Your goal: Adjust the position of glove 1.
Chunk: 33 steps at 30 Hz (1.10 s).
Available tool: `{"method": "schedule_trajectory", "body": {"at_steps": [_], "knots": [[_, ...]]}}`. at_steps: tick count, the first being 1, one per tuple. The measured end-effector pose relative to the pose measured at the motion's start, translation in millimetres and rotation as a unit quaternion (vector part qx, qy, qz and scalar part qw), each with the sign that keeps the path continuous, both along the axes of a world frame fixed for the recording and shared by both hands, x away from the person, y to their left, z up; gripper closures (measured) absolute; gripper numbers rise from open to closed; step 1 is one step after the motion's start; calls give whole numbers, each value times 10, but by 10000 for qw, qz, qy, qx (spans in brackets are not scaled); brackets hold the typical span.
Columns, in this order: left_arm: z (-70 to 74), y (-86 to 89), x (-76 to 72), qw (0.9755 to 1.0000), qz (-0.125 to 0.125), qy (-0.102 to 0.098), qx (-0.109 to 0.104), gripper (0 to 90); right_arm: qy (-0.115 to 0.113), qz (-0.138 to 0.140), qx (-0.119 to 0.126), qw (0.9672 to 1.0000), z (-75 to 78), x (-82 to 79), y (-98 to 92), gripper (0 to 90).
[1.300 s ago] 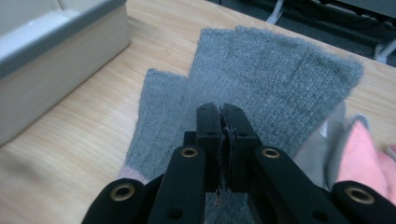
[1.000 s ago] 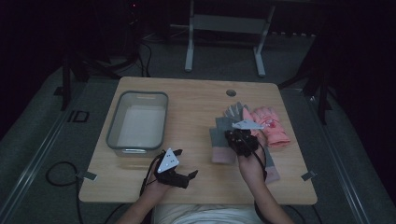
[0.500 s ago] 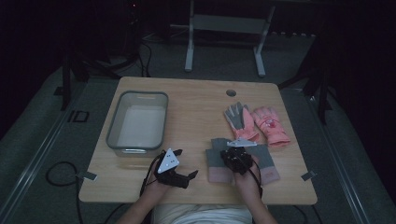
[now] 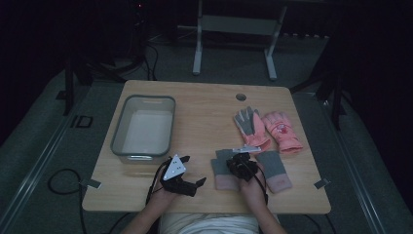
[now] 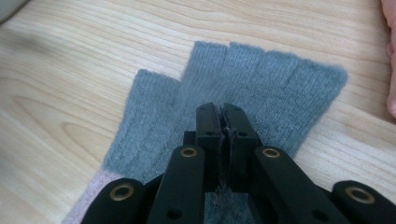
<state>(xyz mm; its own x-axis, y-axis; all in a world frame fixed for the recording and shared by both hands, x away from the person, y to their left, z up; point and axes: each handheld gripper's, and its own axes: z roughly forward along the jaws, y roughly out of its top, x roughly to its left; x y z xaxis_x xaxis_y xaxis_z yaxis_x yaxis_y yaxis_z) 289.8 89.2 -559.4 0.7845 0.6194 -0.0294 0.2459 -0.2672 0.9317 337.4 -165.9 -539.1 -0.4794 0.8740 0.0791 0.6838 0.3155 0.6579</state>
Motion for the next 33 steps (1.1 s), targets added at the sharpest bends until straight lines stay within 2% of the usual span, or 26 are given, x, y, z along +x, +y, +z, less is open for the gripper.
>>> {"method": "schedule_trajectory", "body": {"at_steps": [3,7,10,12,15,17,19,21,24,25,28,33], "knots": [[-1,-9,-2,10000,-24,-10,32,15,-41,-41,-64,10000,-42,16,9,852],[-1,-20,-10,10000,-14,-29,59,16,-80,-57,-3,10000,-56,16,0,824],[-1,-20,-10,10000,-6,-30,62,16,-113,-44,57,9999,-47,11,-23,748],[-1,-21,-9,10000,-8,-25,69,16,-226,40,16,9997,-8,6,-47,707],[0,-30,-13,9999,-35,-29,119,16,-385,183,115,9990,82,25,-134,680],[0,-38,-15,9999,-35,-32,141,16,-385,254,337,9984,139,58,-232,679],[1,-38,-8,9999,-44,-14,153,16,-520,294,139,9981,194,77,-314,672],[1,-34,-4,9999,-37,14,133,16,-655,381,112,9971,252,94,-425,679],[1,-33,0,9999,-39,17,132,16,-806,562,-75,9951,323,127,-611,711],[1,-34,1,9999,-36,21,140,16,-848,547,-102,9948,348,135,-676,724],[1,-33,1,9999,-35,18,134,16,-943,571,-45,9939,417,152,-879,729],[1,-30,-2,9999,-29,12,122,16,-1063,686,-376,9912,471,125,-1162,713]]}}
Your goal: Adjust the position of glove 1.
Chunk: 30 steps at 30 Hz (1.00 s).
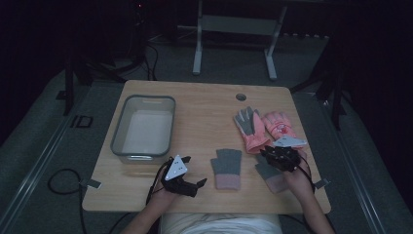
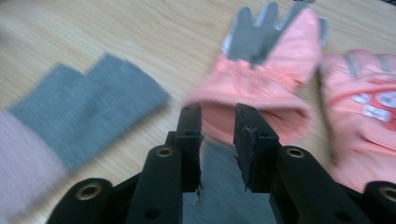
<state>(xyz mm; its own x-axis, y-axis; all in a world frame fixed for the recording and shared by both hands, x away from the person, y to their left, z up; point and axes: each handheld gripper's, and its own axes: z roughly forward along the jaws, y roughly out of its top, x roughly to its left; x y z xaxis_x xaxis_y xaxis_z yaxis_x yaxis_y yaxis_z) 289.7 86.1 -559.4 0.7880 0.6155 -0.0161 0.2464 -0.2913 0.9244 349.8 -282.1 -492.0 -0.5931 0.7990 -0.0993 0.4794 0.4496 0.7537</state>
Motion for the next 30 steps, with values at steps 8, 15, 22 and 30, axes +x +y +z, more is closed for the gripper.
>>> {"method": "schedule_trajectory", "body": {"at_steps": [8,15,22,30], "knots": [[0,3,3,10000,25,19,-14,16,168,276,-451,9985,-72,-80,-307,638],[0,3,2,10000,51,21,-19,16,592,373,-394,9968,-289,-50,-427,613],[-1,6,2,10000,57,23,-40,16,772,436,-452,9950,-468,-43,-433,661],[-1,6,1,10000,74,18,-43,16,789,335,-554,9948,-458,-71,-375,842]]}}
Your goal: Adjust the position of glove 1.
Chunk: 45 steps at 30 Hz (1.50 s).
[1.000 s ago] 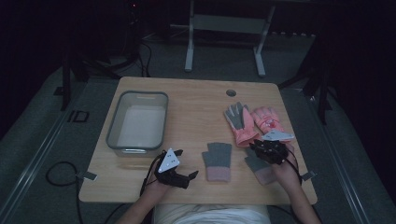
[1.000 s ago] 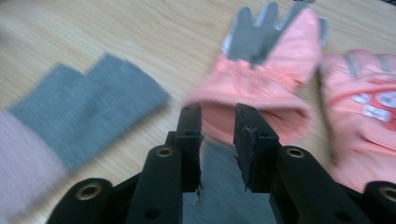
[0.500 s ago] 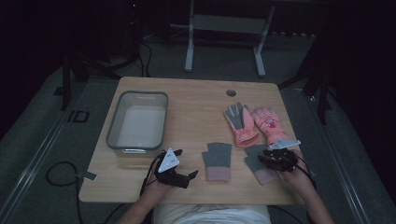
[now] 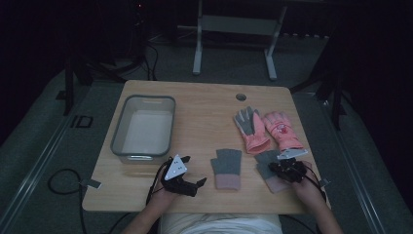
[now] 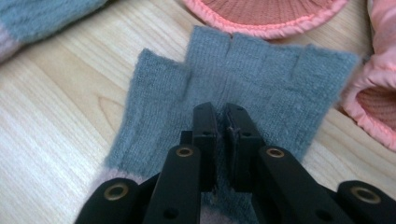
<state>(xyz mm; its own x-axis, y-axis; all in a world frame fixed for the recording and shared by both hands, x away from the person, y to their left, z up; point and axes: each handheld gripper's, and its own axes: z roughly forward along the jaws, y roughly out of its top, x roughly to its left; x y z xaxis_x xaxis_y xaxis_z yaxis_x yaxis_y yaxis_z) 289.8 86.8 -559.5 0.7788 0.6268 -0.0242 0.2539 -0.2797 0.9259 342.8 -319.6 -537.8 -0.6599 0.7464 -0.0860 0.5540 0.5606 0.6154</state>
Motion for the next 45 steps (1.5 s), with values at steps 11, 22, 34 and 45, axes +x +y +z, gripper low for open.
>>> {"method": "schedule_trajectory", "body": {"at_steps": [11,22,34,45], "knots": [[1,0,-7,10000,28,-39,8,16,-252,-703,605,9954,488,-293,115,859],[1,-3,-19,9999,58,-87,31,15,-211,-1367,775,9873,465,-396,385,858],[1,-5,-18,9999,79,-85,47,16,230,-1712,662,9827,6,-251,348,832],[1,-6,-23,9999,70,-101,50,16,140,-1753,693,9820,-7,-241,320,724]]}}
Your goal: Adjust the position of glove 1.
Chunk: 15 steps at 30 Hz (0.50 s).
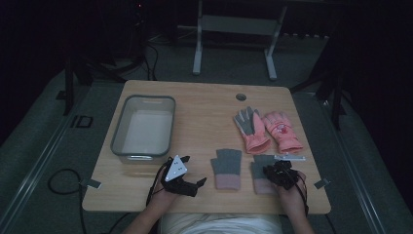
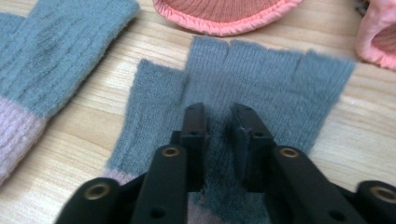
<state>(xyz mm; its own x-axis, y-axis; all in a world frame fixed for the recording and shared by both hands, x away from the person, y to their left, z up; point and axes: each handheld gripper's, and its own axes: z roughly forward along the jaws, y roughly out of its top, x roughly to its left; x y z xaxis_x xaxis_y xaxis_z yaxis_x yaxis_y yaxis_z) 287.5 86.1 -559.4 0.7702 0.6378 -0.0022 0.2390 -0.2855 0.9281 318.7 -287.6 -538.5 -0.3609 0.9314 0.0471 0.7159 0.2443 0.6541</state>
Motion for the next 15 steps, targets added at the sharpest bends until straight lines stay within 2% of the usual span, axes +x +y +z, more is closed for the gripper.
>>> {"method": "schedule_trajectory", "body": {"at_steps": [4,7,9,10,15], "knots": [[1,-1,5,10000,-18,13,19,16,-48,207,95,9997,42,29,-69,716],[0,2,3,10000,-3,14,-14,16,-204,548,-131,9982,84,32,-89,694],[-1,1,2,10000,13,9,-34,16,-336,904,-234,9951,111,38,-106,651],[-1,2,1,10000,15,5,-40,16,-309,987,-335,9941,123,47,-119,654],[-1,2,6,10000,16,17,-26,16,-220,1233,-467,9910,145,92,-196,642]]}}
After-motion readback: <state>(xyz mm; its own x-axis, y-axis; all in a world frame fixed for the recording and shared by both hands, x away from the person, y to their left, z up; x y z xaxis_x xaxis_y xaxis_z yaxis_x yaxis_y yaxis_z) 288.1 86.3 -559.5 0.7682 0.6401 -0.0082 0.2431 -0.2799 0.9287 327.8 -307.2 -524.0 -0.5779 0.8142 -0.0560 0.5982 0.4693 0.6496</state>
